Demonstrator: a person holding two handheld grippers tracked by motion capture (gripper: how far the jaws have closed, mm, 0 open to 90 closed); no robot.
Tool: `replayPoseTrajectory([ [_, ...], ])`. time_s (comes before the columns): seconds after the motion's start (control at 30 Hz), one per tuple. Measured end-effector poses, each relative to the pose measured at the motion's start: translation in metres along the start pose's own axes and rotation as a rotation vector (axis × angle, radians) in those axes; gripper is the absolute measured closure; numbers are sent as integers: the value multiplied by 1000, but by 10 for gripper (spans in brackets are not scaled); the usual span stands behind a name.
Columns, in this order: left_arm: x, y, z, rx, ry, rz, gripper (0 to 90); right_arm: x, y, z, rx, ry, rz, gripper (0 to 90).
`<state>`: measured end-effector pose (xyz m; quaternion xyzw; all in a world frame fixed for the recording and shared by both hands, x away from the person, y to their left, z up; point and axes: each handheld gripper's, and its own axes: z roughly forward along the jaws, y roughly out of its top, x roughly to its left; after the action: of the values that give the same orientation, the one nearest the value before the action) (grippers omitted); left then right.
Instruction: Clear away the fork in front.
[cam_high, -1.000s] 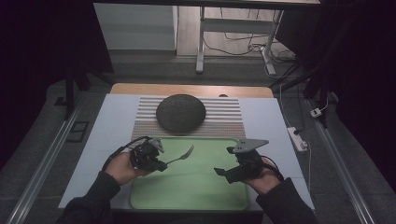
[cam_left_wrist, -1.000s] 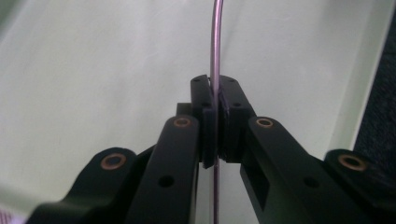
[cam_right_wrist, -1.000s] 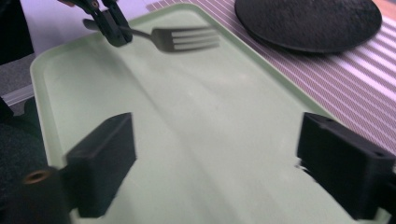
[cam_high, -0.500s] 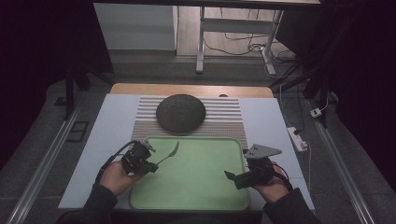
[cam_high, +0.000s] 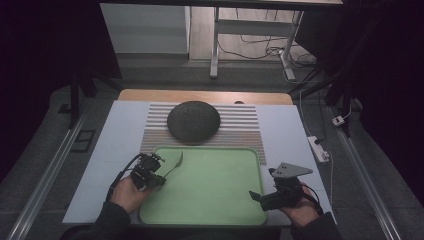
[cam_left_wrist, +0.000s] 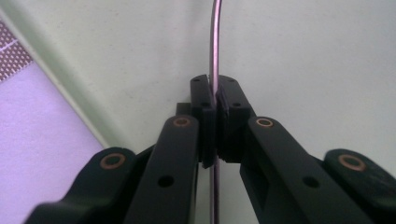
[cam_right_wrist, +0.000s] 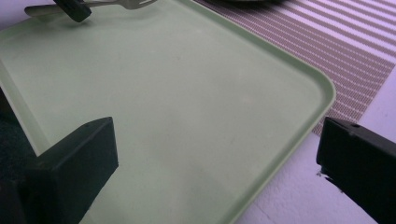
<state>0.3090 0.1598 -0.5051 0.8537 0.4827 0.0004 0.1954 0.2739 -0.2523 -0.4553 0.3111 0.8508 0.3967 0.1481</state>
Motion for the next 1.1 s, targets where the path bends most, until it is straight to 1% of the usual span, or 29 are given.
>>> replayPoseTrajectory([
  [0.1,1,1,4,9,3,-26,859,-2,-3,-1,11,2,11,0],
  [0.13,2,1,4,3,0,-34,859,-3,-4,-1,15,2,13,0],
  [0.27,3,0,4,-1,2,-47,856,-4,-6,0,24,10,20,0],
  [0.33,3,0,4,0,2,-48,851,-4,-7,0,32,14,20,0],
  [0.47,4,0,4,-1,-14,-45,823,-4,-8,1,37,18,17,0],
  [0.53,5,0,3,-1,-15,-39,781,-4,-8,1,41,18,15,0],
  [0.6,6,0,-1,-17,-21,-35,779,-4,-8,0,44,18,18,0],
  [0.67,8,1,-6,-48,-25,-29,779,-5,-9,0,44,17,19,0],
  [0.73,10,4,-12,-85,-21,-24,780,-5,-9,-1,43,17,23,0],
  [0.77,12,7,-14,-101,-23,-22,797,-5,-10,-2,42,19,28,0],
  [0.83,15,13,-15,-125,-25,-18,865,-5,-11,-3,42,20,34,0],
  [0.87,17,17,-14,-131,-31,-17,885,-5,-11,-4,39,20,37,0],
  [0.93,20,25,-10,-137,-41,-10,887,-5,-11,-6,35,23,44,0],
  [1.03,23,36,-1,-135,-25,3,887,-4,-12,-7,30,22,44,0],
  [1.1,24,41,4,-136,-34,1,887,-5,-12,-7,33,22,48,0],
])
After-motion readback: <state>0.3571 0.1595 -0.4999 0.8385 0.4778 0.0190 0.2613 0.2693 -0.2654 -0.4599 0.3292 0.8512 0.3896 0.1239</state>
